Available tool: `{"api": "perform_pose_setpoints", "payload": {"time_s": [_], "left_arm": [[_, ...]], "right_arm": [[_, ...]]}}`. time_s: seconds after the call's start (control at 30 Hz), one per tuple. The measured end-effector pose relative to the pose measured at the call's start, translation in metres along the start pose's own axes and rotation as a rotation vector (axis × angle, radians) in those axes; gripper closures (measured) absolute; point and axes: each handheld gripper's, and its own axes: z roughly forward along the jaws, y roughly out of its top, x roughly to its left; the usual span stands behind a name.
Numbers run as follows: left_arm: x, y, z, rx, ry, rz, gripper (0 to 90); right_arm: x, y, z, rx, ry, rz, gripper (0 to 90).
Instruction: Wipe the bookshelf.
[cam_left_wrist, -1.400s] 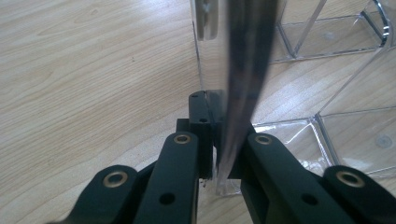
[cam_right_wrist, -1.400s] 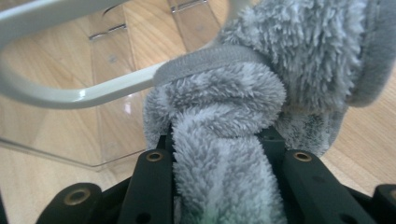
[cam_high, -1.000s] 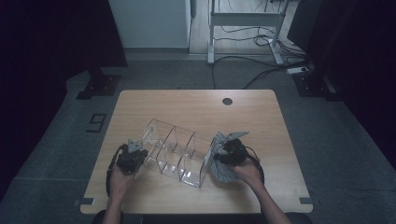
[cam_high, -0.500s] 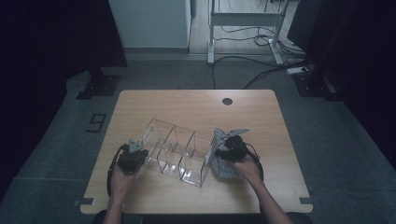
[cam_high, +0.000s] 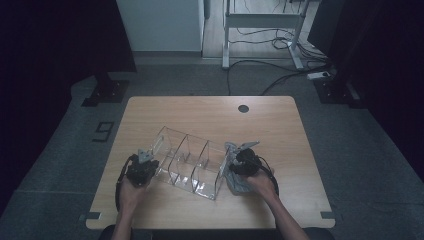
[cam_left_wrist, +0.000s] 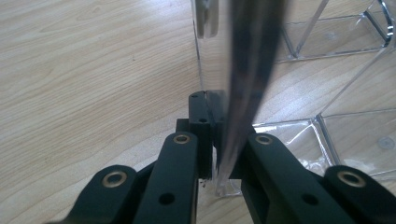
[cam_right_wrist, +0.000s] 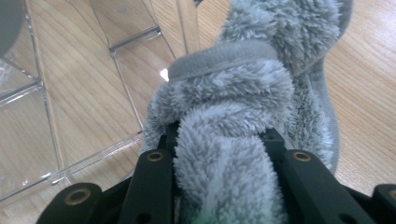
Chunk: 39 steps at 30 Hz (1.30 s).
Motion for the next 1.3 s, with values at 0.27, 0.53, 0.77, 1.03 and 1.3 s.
{"api": "perform_pose_setpoints", "payload": {"time_s": [0.27, 0.53, 0.77, 1.03, 1.3], "left_arm": [[-0.002, 0.002, 0.001, 0.009, 0.023, -0.04, 86.9], [-0.004, 0.002, 0.001, 0.01, 0.035, -0.051, 87.0], [-0.004, 0.002, 0.001, 0.012, 0.038, -0.057, 87.1], [-0.005, 0.002, 0.001, 0.012, 0.039, -0.061, 87.2], [-0.005, 0.002, 0.001, 0.015, 0.042, -0.06, 87.1]], "right_arm": [[0.009, -0.001, -0.002, 0.012, -0.009, -0.043, 66.5], [0.019, -0.006, -0.005, 0.022, 0.011, -0.069, 66.3], [0.031, -0.011, -0.01, 0.03, 0.046, -0.085, 66.4], [0.044, -0.017, -0.015, 0.037, 0.096, -0.107, 66.3], [0.059, -0.024, -0.02, 0.046, 0.139, -0.14, 65.9]]}}
